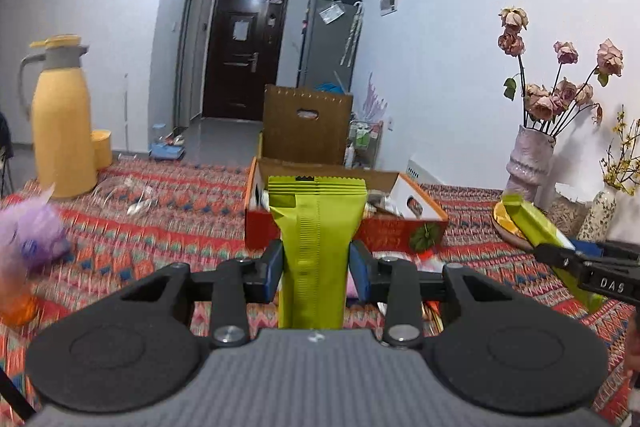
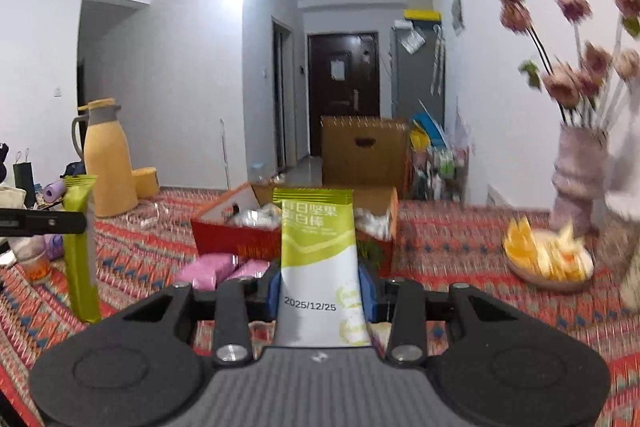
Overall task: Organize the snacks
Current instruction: 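Carry the green bar and white-green packet over the red box and release them inside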
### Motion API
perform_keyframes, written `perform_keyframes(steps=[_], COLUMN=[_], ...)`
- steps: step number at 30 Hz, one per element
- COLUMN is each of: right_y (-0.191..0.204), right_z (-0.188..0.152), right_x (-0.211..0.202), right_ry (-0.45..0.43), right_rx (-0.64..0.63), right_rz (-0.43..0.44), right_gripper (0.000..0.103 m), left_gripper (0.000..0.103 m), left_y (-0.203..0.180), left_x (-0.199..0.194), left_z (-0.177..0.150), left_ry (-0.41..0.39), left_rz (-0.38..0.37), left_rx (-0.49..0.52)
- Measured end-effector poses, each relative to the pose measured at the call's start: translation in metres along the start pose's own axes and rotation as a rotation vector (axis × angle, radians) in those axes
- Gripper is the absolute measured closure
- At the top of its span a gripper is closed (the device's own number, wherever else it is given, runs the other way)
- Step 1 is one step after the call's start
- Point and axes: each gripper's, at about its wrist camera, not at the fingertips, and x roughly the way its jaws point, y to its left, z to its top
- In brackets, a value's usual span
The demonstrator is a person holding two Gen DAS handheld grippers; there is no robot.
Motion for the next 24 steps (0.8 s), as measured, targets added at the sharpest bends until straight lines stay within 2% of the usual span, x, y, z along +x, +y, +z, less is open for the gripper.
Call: perform_keyframes(steps=[4,7,10,12,14,18,24], right_y=[0.001,-0.005,-0.02,-0.032,-0.04,-0.053,-0.048], right_z=[0.029,0.047,0.064,0.07,0.073,0.068,0.045], right_x=[0.035,0.074,0.127,0.166,0.203,0.264,0.321], right_ry=[-0.034,-0.027,0.017,0.07,0.11,0.172,0.269], right_rx=[-0.018,-0.022,0.027,0.071,0.07,0.082,0.036], right_rz=[0.036,0.05,0.061,0.062,0.021,-0.064,-0.146], right_gripper=[0.066,0.066,0.066,0.066,0.066,0.066,0.065], left_gripper=[0.068,0.068,0.068,0.068,0.068,0.068,0.067], left_y=[0.008,0.014,0.018,0.017,0.013,0.024,0.031], left_x=[0.043,0.092,0.146,0.177,0.205,0.266,0.327], left_z=[0.033,0.063,0.089,0.101,0.11,0.114,0.087], left_ry=[-0.007,0.025,0.054,0.048,0.03,0.112,0.234], left_rz=[-0.025,-0.036,-0.048,-0.011,0.017,0.017,0.041], left_rx=[0.029,0.032,0.04,0.063,0.109,0.064,0.044])
